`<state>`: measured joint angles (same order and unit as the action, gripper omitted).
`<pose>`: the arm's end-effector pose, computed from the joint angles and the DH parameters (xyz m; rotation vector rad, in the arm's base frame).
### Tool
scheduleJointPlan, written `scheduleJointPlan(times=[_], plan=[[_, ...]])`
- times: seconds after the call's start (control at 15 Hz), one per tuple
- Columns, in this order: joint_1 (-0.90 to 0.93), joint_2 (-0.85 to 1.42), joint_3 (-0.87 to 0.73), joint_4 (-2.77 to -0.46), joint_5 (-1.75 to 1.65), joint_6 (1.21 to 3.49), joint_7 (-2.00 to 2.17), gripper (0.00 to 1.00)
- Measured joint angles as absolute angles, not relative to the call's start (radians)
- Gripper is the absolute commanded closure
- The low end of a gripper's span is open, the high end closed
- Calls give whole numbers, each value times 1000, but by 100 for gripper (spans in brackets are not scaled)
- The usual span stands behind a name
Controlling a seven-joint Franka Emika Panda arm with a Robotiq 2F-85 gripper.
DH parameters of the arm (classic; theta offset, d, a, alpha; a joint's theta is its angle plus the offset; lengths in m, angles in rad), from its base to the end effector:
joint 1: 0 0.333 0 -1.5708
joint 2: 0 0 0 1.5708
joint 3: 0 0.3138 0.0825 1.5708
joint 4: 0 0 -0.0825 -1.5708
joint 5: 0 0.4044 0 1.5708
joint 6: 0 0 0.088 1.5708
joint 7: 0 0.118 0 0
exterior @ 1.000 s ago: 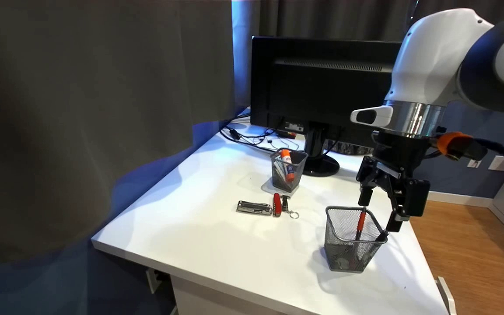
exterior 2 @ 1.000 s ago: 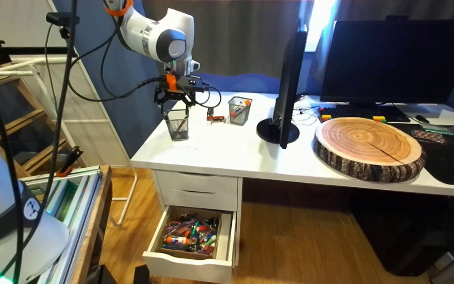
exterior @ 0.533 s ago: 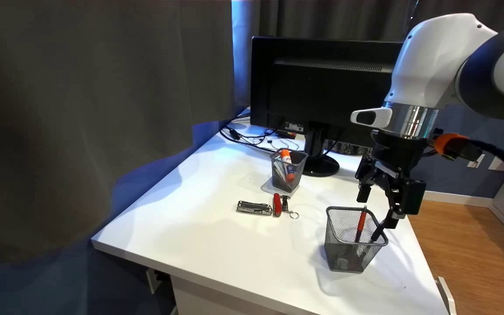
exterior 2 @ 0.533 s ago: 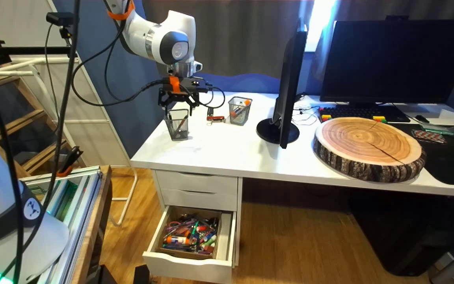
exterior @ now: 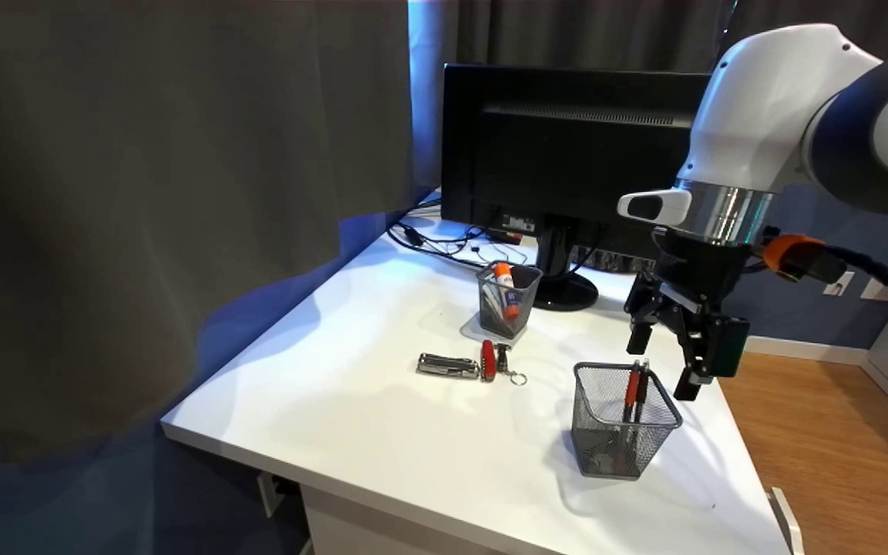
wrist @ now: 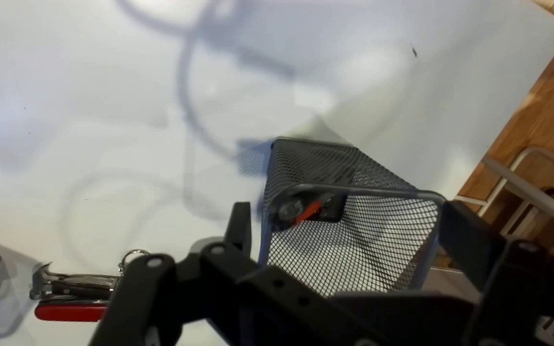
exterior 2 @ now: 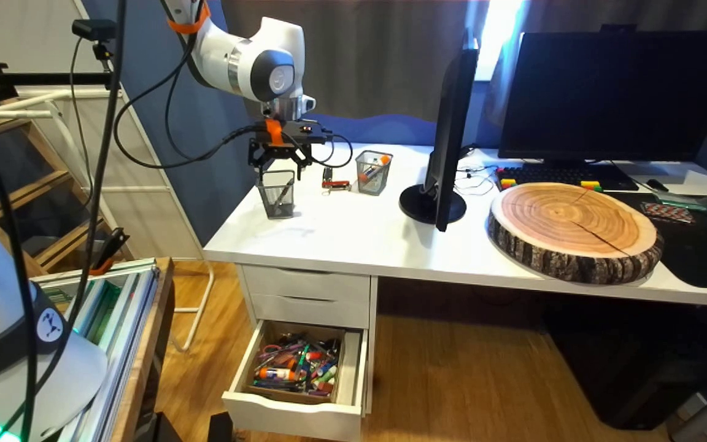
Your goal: Remove the pens from the basket on the left and put them on the desk
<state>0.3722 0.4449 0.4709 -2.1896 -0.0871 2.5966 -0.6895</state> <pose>0.3715 0.4322 0.1738 -2.1192 -2.1094 -0.0059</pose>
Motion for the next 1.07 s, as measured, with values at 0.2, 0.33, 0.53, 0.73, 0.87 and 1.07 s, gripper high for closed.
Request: scheduleJointPlan(times=[0.2,0.33,0.53,0.73,0.87,1.07], plan=[[372,446,468,-2190,-93,2597,-690,21],[372,446,466,-2190,-98,2597,-690,18],[372,446,463,-2190,-106,2597,-690,28],[372,446,463,-2189,-114,2597,-690,41],[372,446,463,-2188,-116,2597,-690,40],[372,446,463,-2187,-118,2597,-690,46]])
